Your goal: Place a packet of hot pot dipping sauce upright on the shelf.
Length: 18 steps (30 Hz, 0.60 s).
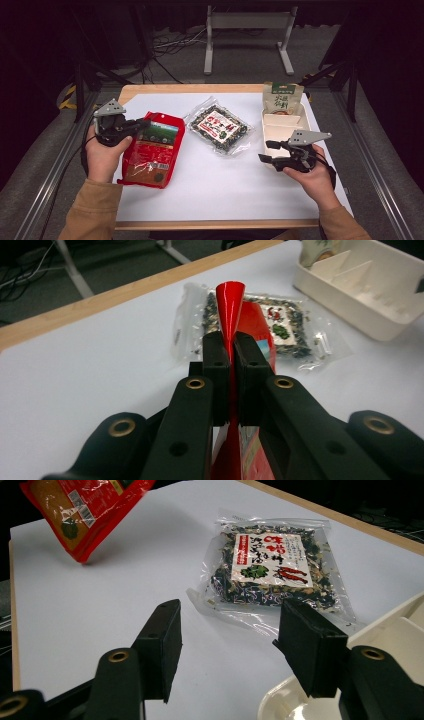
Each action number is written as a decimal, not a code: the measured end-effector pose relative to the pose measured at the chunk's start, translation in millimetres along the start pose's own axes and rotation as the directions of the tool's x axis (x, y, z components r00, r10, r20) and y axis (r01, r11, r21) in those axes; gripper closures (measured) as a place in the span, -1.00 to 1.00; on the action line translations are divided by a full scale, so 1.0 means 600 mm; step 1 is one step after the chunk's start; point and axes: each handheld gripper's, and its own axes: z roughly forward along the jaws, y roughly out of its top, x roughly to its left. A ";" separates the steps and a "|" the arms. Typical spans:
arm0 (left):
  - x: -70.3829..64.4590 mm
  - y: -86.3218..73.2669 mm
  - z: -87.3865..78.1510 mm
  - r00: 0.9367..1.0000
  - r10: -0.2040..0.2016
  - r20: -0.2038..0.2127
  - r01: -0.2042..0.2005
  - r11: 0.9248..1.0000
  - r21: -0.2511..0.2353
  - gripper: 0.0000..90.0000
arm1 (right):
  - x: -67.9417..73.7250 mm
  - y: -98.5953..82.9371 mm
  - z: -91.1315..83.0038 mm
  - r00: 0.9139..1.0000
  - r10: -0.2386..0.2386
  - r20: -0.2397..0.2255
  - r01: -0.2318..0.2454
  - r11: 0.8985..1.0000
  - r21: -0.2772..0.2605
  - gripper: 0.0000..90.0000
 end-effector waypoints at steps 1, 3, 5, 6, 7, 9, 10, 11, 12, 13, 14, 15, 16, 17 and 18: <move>-0.004 0.002 -0.002 1.000 0.002 -0.001 -0.002 1.000 -0.001 0.91 | 0.001 0.000 0.000 1.000 -0.003 -0.001 0.003 1.000 0.001 -0.06; -0.015 0.007 -0.010 1.000 0.018 -0.003 -0.018 1.000 0.007 0.91 | 0.001 0.001 0.000 1.000 -0.007 -0.004 0.007 1.000 0.002 -0.06; -0.024 0.011 -0.017 0.999 0.032 0.001 -0.032 0.999 0.000 0.91 | 0.002 0.001 0.001 1.000 -0.010 -0.004 0.010 1.000 0.002 -0.06; -0.029 0.013 -0.019 0.999 0.039 0.005 -0.039 0.999 -0.008 0.91 | 0.002 0.001 0.001 1.000 -0.010 -0.005 0.010 1.000 0.003 -0.06; -0.036 0.016 -0.022 0.999 0.050 0.006 -0.049 0.999 -0.013 0.91 | 0.002 0.001 0.001 1.000 -0.011 -0.005 0.011 1.000 0.003 -0.06; -0.044 0.019 -0.026 0.998 0.063 0.013 -0.063 0.998 -0.024 0.91 | 0.002 0.001 0.000 1.000 -0.010 -0.005 0.010 1.000 0.001 -0.06; -0.044 0.019 -0.026 0.998 0.063 0.013 -0.063 0.998 -0.024 0.91 | 0.002 0.001 0.000 1.000 -0.010 -0.005 0.010 1.000 0.001 -0.06; -0.047 0.020 -0.027 0.998 0.066 0.015 -0.065 0.997 -0.030 0.91 | 0.002 0.002 0.000 1.000 -0.012 -0.005 0.012 1.000 0.000 -0.06; -0.050 0.022 -0.029 0.997 0.073 0.014 -0.072 0.997 -0.032 0.91 | 0.002 0.002 -0.001 1.000 -0.012 -0.005 0.012 1.000 0.000 -0.06; -0.052 0.023 -0.031 0.997 0.075 0.015 -0.074 0.997 -0.038 0.91 | 0.002 0.002 -0.001 1.000 -0.012 -0.005 0.012 1.000 -0.001 -0.06; -0.053 0.024 -0.032 0.997 0.072 0.013 -0.072 0.997 -0.043 0.91 | 0.002 0.002 -0.002 1.000 -0.013 -0.004 0.013 1.000 -0.001 -0.06; -0.055 0.025 -0.034 0.997 0.074 0.017 -0.073 0.996 -0.055 0.91 | 0.002 0.002 -0.002 1.000 -0.013 -0.004 0.013 1.000 -0.002 -0.06; -0.055 0.025 -0.034 0.997 0.074 0.017 -0.073 0.996 -0.055 0.91 | 0.002 0.002 -0.002 1.000 -0.010 -0.005 0.010 1.000 -0.004 -0.06; -0.056 0.025 -0.035 0.997 0.070 0.023 -0.068 0.995 -0.066 0.91 | 0.003 0.003 -0.002 1.000 -0.010 -0.007 0.010 1.000 -0.006 -0.06; -0.058 0.026 -0.036 0.997 0.068 0.031 -0.066 0.995 -0.072 0.91 | 0.003 0.003 -0.002 1.000 -0.010 -0.007 0.010 1.000 -0.006 -0.06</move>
